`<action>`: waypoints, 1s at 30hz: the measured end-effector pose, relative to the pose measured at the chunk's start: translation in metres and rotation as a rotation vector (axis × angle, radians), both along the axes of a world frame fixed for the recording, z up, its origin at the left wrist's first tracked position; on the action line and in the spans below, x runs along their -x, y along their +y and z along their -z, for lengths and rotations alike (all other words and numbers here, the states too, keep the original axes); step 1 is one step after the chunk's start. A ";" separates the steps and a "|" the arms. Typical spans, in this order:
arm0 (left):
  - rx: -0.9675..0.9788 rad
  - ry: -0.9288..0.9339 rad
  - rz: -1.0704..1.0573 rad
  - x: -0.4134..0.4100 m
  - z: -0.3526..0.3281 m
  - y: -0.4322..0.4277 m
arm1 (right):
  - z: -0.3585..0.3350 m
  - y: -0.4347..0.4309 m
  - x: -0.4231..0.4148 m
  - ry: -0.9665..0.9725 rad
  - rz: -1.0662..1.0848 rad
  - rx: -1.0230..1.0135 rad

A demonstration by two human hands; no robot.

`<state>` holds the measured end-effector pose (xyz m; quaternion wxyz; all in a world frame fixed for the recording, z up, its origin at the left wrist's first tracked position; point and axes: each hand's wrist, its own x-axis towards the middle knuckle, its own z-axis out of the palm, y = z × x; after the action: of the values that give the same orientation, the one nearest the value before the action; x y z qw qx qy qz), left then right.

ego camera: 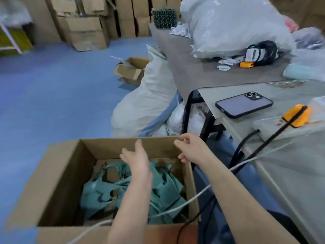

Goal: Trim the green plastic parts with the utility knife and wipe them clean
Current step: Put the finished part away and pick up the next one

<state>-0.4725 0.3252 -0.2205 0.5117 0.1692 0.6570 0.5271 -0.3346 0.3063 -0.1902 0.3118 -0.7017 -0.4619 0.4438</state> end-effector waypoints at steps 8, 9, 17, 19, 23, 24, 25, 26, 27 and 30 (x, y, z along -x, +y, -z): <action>-0.573 -0.156 0.335 -0.125 -0.096 -0.038 | -0.065 -0.046 -0.050 0.088 0.220 -0.387; -0.638 -0.189 0.382 -0.144 -0.111 -0.047 | -0.078 -0.057 -0.063 0.081 0.300 -0.453; -0.726 -0.500 0.944 -0.285 -0.169 -0.157 | -0.132 -0.206 -0.194 -0.069 1.058 -0.763; -0.639 -0.547 1.124 -0.319 -0.167 -0.195 | -0.124 -0.255 -0.224 -0.280 1.316 -0.667; -0.567 -0.440 1.286 -0.370 -0.154 -0.245 | -0.102 -0.315 -0.257 -0.509 1.478 -0.338; -0.576 -0.380 1.294 -0.382 -0.150 -0.254 | -0.097 -0.325 -0.262 -0.508 1.482 -0.289; -0.589 -0.297 1.294 -0.394 -0.145 -0.262 | -0.094 -0.333 -0.266 -0.484 1.482 -0.260; -0.596 -0.217 1.298 -0.404 -0.140 -0.267 | -0.091 -0.340 -0.270 -0.445 1.475 -0.252; -0.609 -0.148 1.311 -0.413 -0.134 -0.272 | -0.089 -0.345 -0.271 -0.398 1.473 -0.250; -0.616 0.015 1.468 -0.434 -0.115 -0.282 | -0.085 -0.364 -0.278 -0.322 1.491 -0.282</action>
<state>-0.0386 0.0434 -0.1050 0.6541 0.6963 0.2056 0.2122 -0.0569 -0.0575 -0.1053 0.5434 -0.8367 0.0409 -0.0538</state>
